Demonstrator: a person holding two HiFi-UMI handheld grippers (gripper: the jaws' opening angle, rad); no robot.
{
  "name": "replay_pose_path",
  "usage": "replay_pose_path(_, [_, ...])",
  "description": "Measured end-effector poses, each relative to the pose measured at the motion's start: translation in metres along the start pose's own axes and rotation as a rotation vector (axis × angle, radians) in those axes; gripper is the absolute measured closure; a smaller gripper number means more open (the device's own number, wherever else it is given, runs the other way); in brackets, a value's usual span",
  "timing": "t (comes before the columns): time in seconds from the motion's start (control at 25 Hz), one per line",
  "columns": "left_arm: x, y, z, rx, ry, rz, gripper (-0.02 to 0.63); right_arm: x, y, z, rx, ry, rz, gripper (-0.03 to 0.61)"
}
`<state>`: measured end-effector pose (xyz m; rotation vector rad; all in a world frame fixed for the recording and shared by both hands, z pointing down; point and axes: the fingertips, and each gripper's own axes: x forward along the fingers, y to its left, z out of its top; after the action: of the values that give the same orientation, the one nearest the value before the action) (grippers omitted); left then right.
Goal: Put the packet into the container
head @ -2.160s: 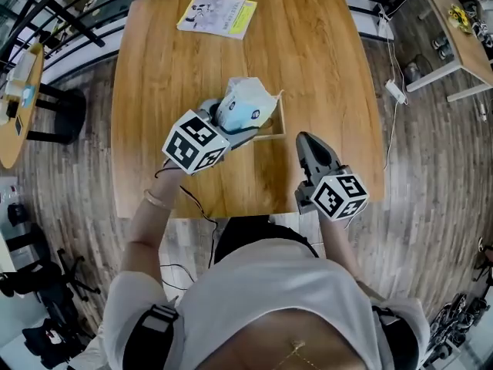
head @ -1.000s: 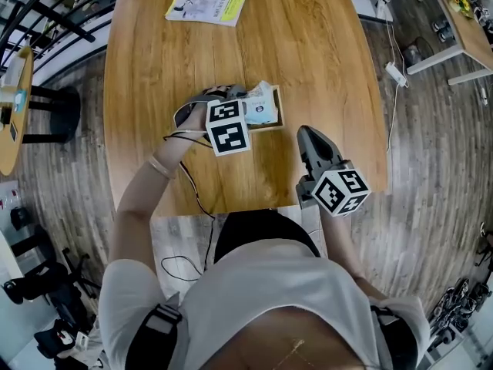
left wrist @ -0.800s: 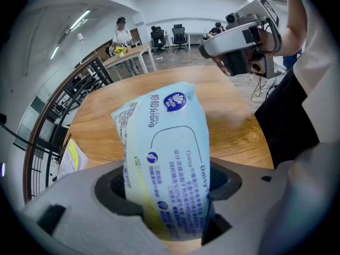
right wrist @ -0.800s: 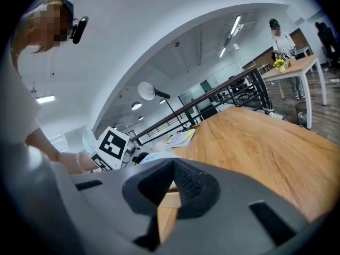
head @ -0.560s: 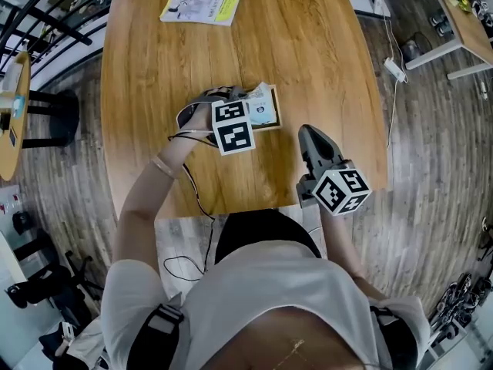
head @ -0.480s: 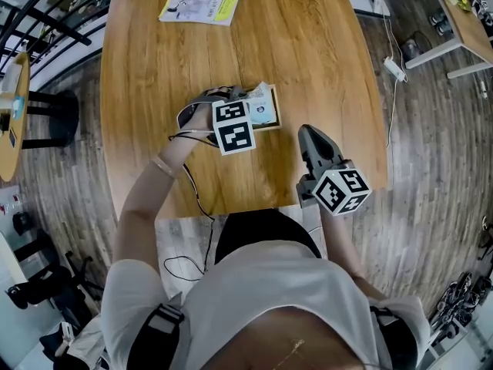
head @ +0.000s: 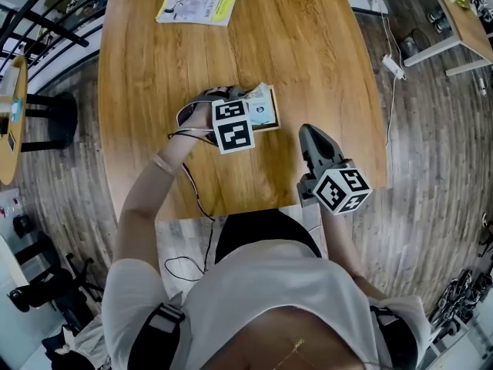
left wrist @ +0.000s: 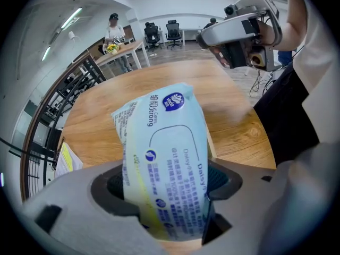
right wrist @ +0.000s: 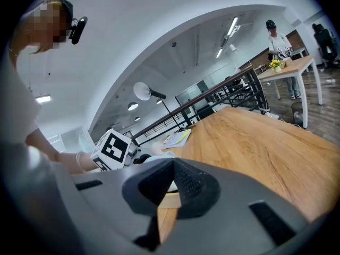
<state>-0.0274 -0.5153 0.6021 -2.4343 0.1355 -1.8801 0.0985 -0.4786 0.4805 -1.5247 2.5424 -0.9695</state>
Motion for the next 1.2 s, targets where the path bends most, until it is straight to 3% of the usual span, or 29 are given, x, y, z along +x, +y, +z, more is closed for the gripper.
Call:
replay_pose_path(0.28, [-0.014, -0.002, 0.013, -0.025, -0.049, -0.081, 0.233, 0.006, 0.003, 0.001, -0.005, 0.002, 0.009, 0.568])
replay_pose_path(0.84, [-0.018, 0.008, 0.003, -0.056, -0.062, -0.03, 0.236, 0.013, 0.01, 0.0, -0.014, 0.015, 0.024, 0.568])
replay_pose_path(1.2, [-0.027, 0.004, 0.005, -0.157, -0.168, 0.019, 0.374, 0.016, 0.009, 0.004, -0.02, 0.006, 0.024, 0.568])
